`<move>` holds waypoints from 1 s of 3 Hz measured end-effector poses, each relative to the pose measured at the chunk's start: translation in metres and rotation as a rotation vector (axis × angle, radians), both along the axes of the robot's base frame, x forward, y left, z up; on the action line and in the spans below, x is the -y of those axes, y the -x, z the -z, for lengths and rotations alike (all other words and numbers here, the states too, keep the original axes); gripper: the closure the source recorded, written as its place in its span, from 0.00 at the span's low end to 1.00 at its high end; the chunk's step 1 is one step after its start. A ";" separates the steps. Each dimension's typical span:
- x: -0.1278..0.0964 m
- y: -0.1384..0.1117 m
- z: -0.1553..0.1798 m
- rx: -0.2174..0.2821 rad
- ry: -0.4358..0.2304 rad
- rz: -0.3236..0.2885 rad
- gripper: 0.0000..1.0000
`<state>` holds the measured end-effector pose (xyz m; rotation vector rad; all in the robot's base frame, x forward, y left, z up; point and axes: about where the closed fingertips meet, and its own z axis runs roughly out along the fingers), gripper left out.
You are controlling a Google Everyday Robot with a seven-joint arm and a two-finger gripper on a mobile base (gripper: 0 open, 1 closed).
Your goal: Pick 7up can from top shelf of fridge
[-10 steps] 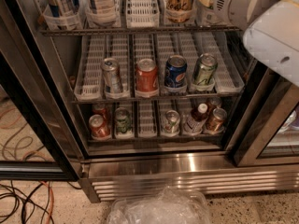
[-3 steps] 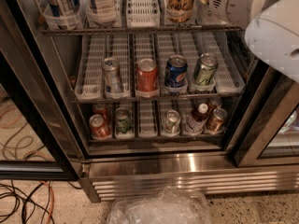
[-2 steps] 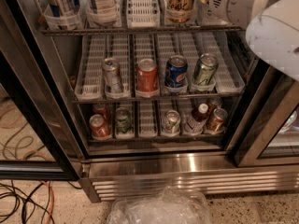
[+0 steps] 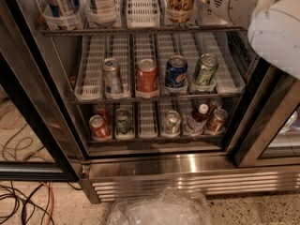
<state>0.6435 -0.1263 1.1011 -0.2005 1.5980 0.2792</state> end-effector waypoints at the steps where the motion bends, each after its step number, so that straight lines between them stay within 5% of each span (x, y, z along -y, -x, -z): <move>1: 0.000 0.001 -0.005 0.008 -0.005 -0.004 1.00; 3: -0.003 0.009 -0.009 0.017 -0.005 -0.023 1.00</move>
Offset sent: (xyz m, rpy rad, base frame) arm -0.0587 0.0325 0.0539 0.0757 -0.0125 0.2237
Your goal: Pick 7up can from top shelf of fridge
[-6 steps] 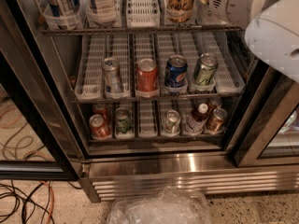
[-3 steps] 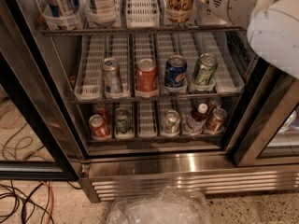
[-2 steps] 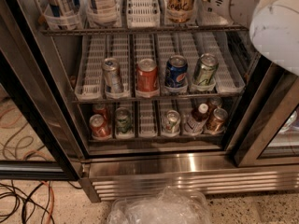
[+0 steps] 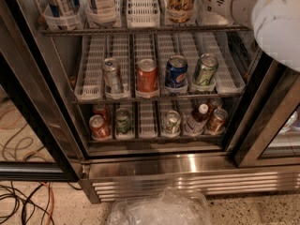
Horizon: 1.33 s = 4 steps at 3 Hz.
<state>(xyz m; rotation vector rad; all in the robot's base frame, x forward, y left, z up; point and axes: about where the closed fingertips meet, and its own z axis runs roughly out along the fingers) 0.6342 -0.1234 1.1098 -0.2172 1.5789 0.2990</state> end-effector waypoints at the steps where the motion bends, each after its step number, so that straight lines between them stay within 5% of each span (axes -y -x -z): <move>1: 0.000 0.000 0.000 0.000 0.000 0.000 1.00; 2: -0.004 0.002 -0.006 0.012 -0.001 -0.007 1.00; 3: -0.023 0.012 -0.037 0.073 -0.006 -0.038 1.00; 4: -0.056 0.024 -0.042 0.035 -0.028 -0.099 1.00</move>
Offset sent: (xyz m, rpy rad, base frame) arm -0.0211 0.0097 0.0343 0.0099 -0.0642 0.0554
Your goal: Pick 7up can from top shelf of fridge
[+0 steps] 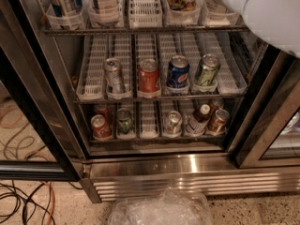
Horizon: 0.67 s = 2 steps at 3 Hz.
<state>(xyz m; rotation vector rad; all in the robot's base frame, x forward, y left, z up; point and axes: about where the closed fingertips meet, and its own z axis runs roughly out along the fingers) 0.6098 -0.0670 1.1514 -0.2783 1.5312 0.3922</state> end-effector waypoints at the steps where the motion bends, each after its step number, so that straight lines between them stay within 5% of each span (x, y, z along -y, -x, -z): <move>1: -0.005 0.027 0.020 -0.138 -0.019 -0.040 1.00; 2: 0.002 0.052 0.038 -0.236 -0.052 -0.076 1.00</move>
Offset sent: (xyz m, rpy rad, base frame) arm -0.0926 -0.0310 -0.0717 0.1040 0.3679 0.1173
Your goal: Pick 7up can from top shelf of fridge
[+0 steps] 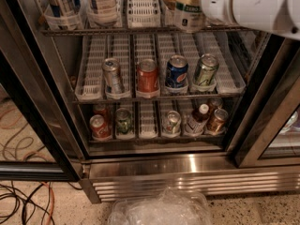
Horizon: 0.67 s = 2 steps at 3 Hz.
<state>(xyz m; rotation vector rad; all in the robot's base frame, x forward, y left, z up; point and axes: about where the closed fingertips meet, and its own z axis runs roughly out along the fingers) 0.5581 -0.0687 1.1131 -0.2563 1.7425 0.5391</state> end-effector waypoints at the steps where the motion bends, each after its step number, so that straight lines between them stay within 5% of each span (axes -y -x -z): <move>1: 0.002 0.023 0.009 -0.058 -0.023 -0.035 1.00; 2: 0.001 0.039 0.012 -0.078 -0.046 -0.068 1.00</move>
Offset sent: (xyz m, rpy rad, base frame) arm -0.0577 -0.0117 -0.0291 0.0899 0.1166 0.1056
